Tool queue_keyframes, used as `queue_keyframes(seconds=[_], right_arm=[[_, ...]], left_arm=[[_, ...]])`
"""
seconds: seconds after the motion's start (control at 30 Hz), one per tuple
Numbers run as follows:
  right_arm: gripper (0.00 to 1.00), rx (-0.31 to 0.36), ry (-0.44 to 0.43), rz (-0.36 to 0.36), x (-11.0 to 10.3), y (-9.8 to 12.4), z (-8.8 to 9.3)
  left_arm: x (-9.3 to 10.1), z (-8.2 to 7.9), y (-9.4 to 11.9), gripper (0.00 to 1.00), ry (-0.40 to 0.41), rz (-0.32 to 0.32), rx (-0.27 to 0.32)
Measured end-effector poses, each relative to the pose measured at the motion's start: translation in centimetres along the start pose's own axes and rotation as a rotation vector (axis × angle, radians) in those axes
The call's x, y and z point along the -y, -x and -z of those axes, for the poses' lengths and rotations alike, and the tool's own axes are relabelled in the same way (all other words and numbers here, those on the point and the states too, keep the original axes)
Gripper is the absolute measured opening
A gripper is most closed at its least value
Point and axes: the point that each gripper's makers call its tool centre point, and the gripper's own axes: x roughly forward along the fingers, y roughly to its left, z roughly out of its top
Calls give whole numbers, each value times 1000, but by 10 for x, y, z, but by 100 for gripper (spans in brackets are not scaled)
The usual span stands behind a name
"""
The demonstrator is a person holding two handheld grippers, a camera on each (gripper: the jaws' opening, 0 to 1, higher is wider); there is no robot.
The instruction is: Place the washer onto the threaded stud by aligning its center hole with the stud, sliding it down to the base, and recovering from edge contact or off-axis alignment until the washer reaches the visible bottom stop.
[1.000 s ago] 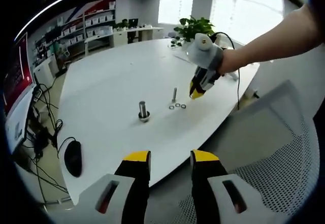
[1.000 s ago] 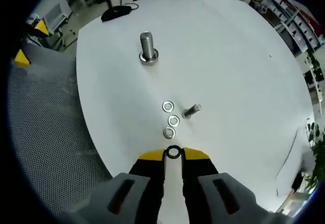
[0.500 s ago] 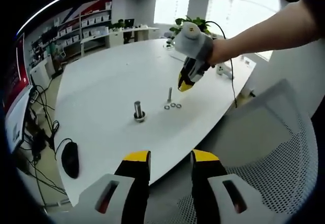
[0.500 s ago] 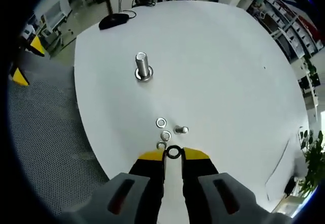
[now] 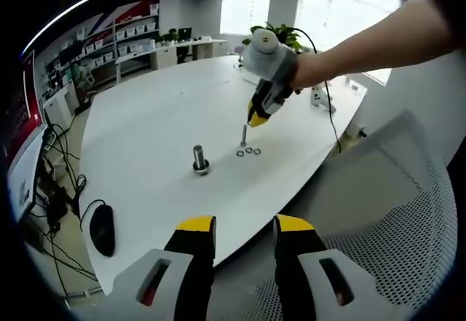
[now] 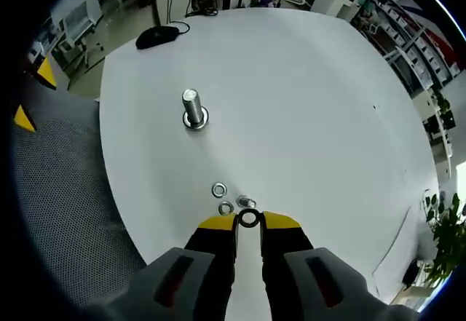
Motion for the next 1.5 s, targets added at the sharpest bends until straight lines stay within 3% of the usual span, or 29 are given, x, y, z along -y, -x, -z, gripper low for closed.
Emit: queue_keyframes(seconds=[0.77,1.5], right_arm=[[14,2,13,1,1,-15,-4],[14,-60,34,-36,-1,-43,5]], left_arm=[[-2,0,0,30,-4,-13,2],[-2,2,0,29,-2,-7,-6]])
